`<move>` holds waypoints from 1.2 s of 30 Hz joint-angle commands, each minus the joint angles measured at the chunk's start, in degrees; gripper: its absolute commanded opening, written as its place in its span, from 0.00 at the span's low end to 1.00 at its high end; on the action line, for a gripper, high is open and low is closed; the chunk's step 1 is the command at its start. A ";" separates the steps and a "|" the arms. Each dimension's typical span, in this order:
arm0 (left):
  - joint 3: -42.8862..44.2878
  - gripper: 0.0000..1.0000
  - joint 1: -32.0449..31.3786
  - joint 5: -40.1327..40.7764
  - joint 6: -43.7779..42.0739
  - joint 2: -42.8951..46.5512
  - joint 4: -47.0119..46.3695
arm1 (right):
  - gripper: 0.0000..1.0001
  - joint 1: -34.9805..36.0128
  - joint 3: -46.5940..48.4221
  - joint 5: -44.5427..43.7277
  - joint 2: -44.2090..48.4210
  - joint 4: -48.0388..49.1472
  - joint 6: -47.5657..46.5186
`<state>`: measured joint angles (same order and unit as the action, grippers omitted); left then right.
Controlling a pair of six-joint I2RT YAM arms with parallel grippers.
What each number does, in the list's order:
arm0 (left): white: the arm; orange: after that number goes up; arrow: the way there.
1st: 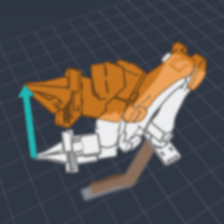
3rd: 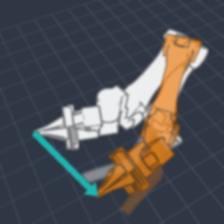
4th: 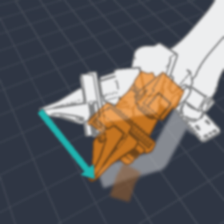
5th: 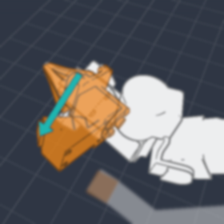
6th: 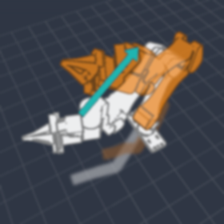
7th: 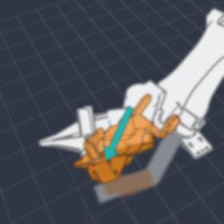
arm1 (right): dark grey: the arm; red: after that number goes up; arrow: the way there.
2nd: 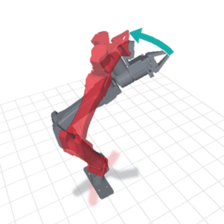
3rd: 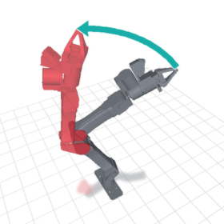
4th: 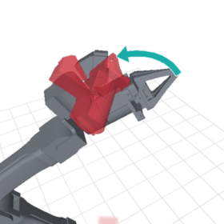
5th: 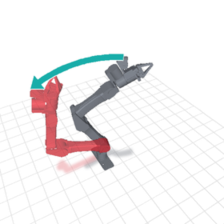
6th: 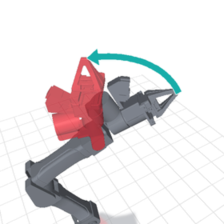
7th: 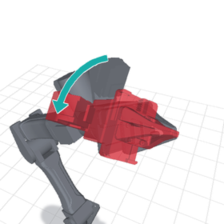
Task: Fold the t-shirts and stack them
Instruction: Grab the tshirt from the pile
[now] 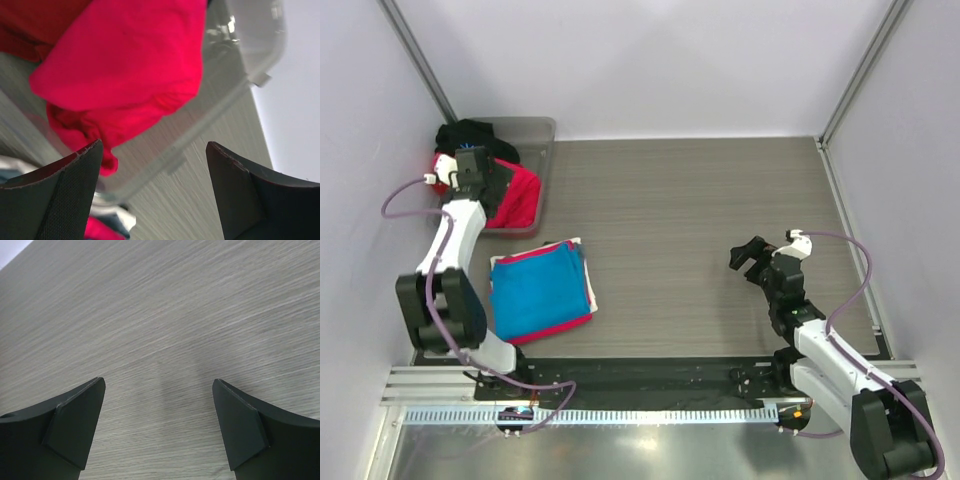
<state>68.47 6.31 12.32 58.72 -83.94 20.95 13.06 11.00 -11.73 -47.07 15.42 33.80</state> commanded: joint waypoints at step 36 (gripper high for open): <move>25.21 0.00 -12.59 -2.12 1.13 14.77 -0.29 | 0.96 0.21 2.18 1.18 -2.15 3.74 0.12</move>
<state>91.70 0.73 14.46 58.35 -70.94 28.71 13.06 11.05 -9.87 -49.63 16.73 33.80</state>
